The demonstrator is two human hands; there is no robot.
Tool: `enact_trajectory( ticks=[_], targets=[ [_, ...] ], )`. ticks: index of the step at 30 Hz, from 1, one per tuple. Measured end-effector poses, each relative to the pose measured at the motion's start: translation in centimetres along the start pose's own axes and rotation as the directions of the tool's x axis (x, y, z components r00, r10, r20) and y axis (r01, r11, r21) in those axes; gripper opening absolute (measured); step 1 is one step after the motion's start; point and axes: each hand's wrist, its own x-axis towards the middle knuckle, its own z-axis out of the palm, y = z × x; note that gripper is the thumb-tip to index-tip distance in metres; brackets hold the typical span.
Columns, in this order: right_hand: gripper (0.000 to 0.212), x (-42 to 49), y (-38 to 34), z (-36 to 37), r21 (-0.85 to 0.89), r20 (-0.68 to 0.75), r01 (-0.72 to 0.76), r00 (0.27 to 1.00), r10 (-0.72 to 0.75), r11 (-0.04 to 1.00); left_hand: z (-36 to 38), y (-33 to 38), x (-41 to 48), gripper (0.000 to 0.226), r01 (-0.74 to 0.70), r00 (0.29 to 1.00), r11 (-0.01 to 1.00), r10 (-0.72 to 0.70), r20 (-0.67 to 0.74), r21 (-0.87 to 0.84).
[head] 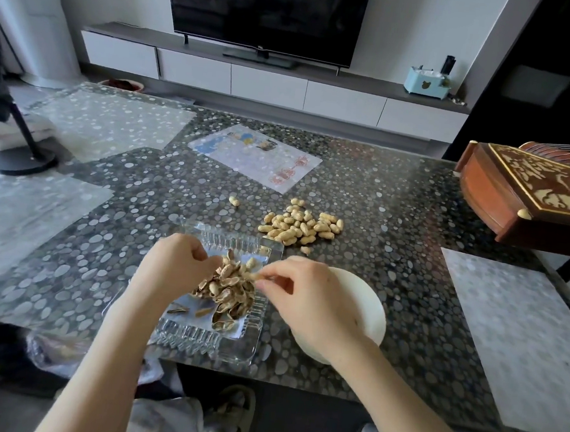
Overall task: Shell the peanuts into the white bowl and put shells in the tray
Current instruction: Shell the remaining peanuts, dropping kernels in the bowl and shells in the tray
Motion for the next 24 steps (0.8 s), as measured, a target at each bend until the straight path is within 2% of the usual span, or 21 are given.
enact_trajectory(
  ticks=[2, 4, 8, 11, 17, 19, 22, 24],
  targets=[
    [0.024, 0.7, -0.3, 0.7, -0.088, 0.048, 0.017, 0.999, -0.013, 0.996, 0.0, -0.2, 0.2, 0.033, -0.017, 0.999, 1.000, 0.017, -0.034, 0.002],
    [0.025, 1.8, 0.2, 0.5, -0.115, 0.021, -0.026, 0.999, 0.028, 0.993, -0.1, -0.5, 0.3, 0.029, -0.020, 0.997, 1.000, 0.019, -0.070, -0.010],
    [0.021, 5.9, 3.8, -1.1, -0.253, -0.128, -0.250, 0.966, 0.224, 0.935, -0.3, -0.7, 0.5, 0.025, -0.021, 0.993, 0.999, 0.015, -0.118, -0.046],
    [0.024, 8.8, 5.9, -1.8, -0.330, -0.088, -0.355, 0.934, 0.346, 0.875, -0.3, -0.6, 0.6, 0.023, -0.027, 0.990, 0.997, 0.017, -0.142, -0.075],
    [0.024, 12.5, 9.3, -0.2, -0.558, 0.044, -0.300, 0.920, 0.389, 0.774, -0.2, 0.0, 0.5, 0.023, -0.053, 0.985, 0.993, 0.035, -0.166, -0.106],
    [0.022, 13.0, 10.3, 0.4, -0.575, 0.078, -0.292, 0.910, 0.407, 0.764, -0.1, 0.2, 0.5, 0.024, -0.060, 0.985, 0.992, 0.041, -0.170, -0.108],
    [0.007, 13.3, 11.0, 0.6, -0.574, 0.120, -0.291, 0.895, 0.430, 0.765, -0.1, 0.5, 0.6, 0.023, -0.082, 0.981, 0.991, 0.061, -0.183, -0.108],
    [0.011, 13.0, 11.3, 0.4, -0.542, 0.140, -0.284, 0.897, 0.419, 0.791, 0.0, 0.8, 0.5, 0.025, -0.103, 0.978, 0.988, 0.080, -0.192, -0.112]
  ],
)
